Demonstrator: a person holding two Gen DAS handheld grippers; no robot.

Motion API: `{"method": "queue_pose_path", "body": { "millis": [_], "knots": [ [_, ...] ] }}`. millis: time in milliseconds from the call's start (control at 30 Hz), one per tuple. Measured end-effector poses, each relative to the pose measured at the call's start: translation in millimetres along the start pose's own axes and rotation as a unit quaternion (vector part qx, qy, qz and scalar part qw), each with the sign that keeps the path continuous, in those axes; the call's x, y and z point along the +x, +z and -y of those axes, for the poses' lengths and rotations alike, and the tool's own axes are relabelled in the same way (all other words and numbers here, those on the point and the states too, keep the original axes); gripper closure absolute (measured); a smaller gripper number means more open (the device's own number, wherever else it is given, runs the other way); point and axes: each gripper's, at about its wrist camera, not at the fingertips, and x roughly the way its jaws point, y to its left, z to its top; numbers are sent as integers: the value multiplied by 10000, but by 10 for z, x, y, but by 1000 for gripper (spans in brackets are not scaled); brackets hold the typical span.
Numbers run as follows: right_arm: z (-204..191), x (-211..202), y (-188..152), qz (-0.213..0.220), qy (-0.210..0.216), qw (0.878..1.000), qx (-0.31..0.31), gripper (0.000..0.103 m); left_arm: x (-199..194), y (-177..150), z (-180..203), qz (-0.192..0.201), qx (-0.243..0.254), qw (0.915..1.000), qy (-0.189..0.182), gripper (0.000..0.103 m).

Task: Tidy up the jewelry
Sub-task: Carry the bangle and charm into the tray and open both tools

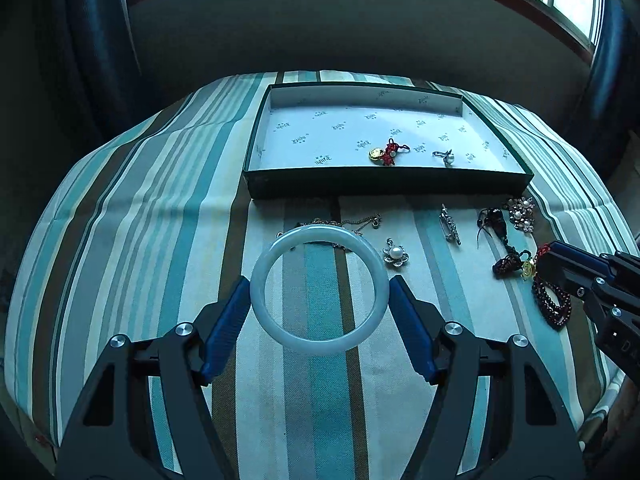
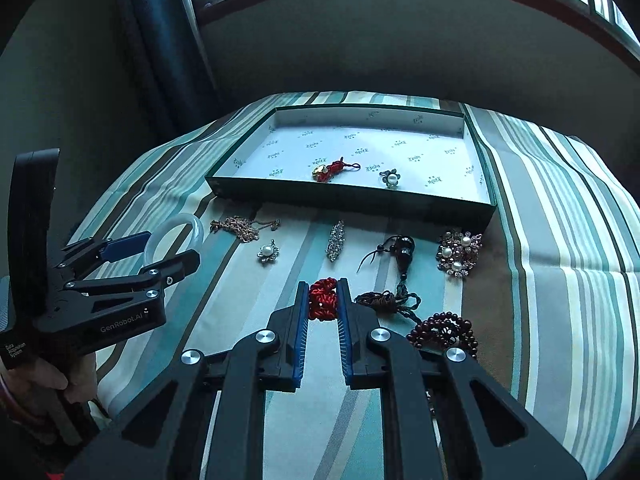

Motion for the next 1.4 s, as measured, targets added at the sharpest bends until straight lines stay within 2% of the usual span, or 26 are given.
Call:
{"method": "queue_pose_path", "body": {
  "millis": [333, 667, 1000, 1167, 1400],
  "knots": [
    [324, 158, 579, 450, -204, 9986, 199, 89, 146, 577, 153, 405, 187, 9990, -15, 33],
    [650, 690, 1057, 576, -381, 9970, 354, 89, 725, 1151, 161, 495, 171, 9985, 172, 33],
    [824, 1240, 1026, 26, -441, 9982, 413, 89, 1339, 1168, 75, 10, 285, 9991, 307, 33],
    [821, 1337, 982, -83, -465, 9982, 357, 89, 1476, 1131, 42, -163, 289, 9991, 245, 32],
    [837, 1427, 960, -186, -468, 9979, 408, 89, 1494, 1129, -14, -162, 144, 9997, 71, 32]
  ]
}}
